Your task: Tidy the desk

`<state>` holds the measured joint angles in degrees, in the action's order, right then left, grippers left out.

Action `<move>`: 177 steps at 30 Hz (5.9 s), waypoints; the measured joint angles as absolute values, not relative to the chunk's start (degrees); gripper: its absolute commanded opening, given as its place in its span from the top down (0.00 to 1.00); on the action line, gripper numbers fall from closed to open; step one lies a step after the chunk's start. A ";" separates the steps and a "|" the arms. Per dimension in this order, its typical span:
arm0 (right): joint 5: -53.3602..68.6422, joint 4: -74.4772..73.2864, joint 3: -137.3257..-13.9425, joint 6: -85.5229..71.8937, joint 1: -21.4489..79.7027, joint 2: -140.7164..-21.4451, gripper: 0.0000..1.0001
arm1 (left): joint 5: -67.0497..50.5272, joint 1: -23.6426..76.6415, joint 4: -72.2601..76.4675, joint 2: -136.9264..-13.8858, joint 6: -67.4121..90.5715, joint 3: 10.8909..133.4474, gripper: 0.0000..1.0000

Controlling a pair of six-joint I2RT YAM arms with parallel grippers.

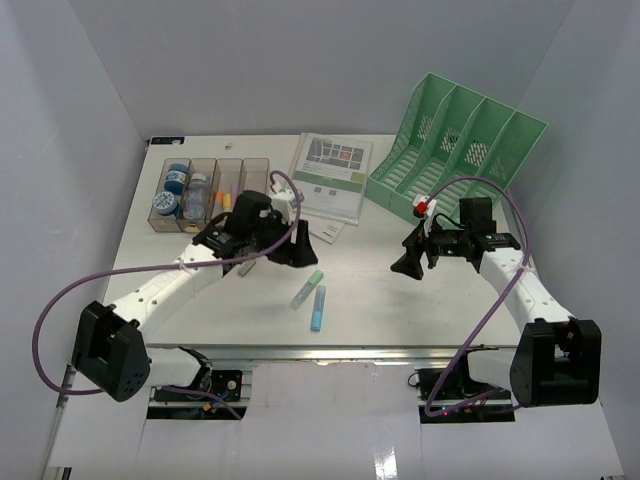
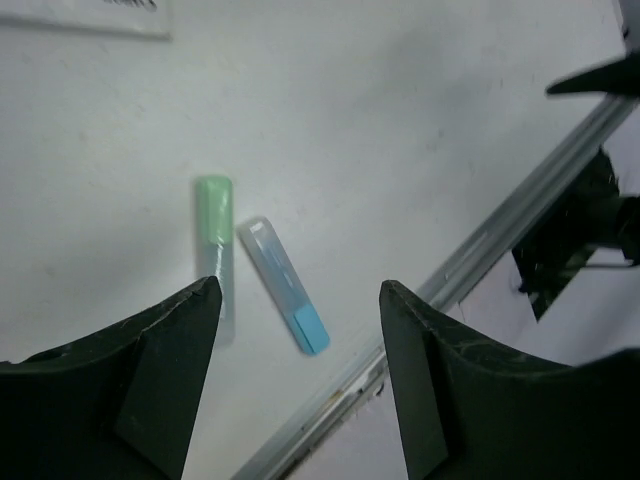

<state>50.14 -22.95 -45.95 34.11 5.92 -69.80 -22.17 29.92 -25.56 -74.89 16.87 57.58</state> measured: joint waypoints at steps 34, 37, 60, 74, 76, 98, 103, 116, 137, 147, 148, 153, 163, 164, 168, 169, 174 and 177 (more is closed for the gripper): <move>54.19 -27.40 -45.95 42.48 1.80 -70.63 0.11 | 8.62 48.21 -29.13 -97.01 11.77 57.27 0.63; 54.19 -27.60 -45.95 42.48 1.69 -70.63 0.11 | 8.88 48.21 -28.72 -97.34 11.60 57.61 0.70; 55.29 -28.80 -45.95 42.63 1.50 -70.61 0.12 | -0.49 7.34 -26.54 -95.70 9.22 81.17 0.82; 55.56 -28.83 -45.95 42.54 1.50 -70.64 0.12 | -2.21 0.58 -30.25 -114.13 7.19 92.25 0.13; 55.88 -28.86 -45.95 42.54 1.53 -70.75 0.11 | -2.26 0.60 -30.52 -114.10 7.36 92.38 0.12; 33.60 -55.50 -66.58 97.90 51.40 -91.66 0.07 | -22.71 0.71 -20.81 -45.65 19.48 40.05 0.02; 29.40 -53.95 -71.73 103.18 55.16 -100.41 0.02 | -24.84 0.70 -19.94 -39.90 21.41 33.65 0.02; 23.90 -52.66 -80.35 102.72 56.23 -113.53 0.32 | -27.73 0.69 -17.35 -37.11 22.97 30.55 0.02; 26.32 -45.72 -72.96 86.17 54.64 -108.66 0.92 | -39.17 0.70 -4.64 -25.62 48.46 12.50 0.02; 31.09 -33.32 -70.06 49.85 45.45 -98.31 0.91 | -34.69 3.72 13.98 -27.20 67.74 7.07 0.02; 31.31 -31.36 -70.08 45.44 44.53 -97.51 0.91 | -33.70 4.82 16.31 -29.33 68.61 7.13 0.02; 28.48 -22.50 -70.15 25.80 41.77 -95.03 0.92 | -26.89 14.53 25.11 -43.06 70.74 8.84 0.03; 20.55 -13.67 -72.37 4.16 42.98 -94.86 0.89 | -16.75 24.53 32.65 -62.84 69.36 23.48 0.11; 20.29 -13.14 -72.46 3.26 43.08 -94.67 0.89 | -16.01 24.97 32.59 -63.76 69.10 24.69 0.13; 19.89 -11.80 -72.62 0.57 43.27 -93.59 0.88 | -13.35 26.70 31.09 -66.92 67.74 28.61 0.18; 19.81 -11.64 -72.64 0.04 43.27 -93.26 0.88 | -12.70 27.13 30.51 -67.60 67.34 29.37 0.19; 20.07 -11.16 -72.72 -1.86 43.24 -91.08 0.87 | -10.27 28.16 26.83 -69.60 65.78 31.58 0.24; 20.74 -10.66 -73.18 -2.66 43.24 -89.85 0.86 | -9.37 28.32 25.26 -70.23 65.08 32.86 0.30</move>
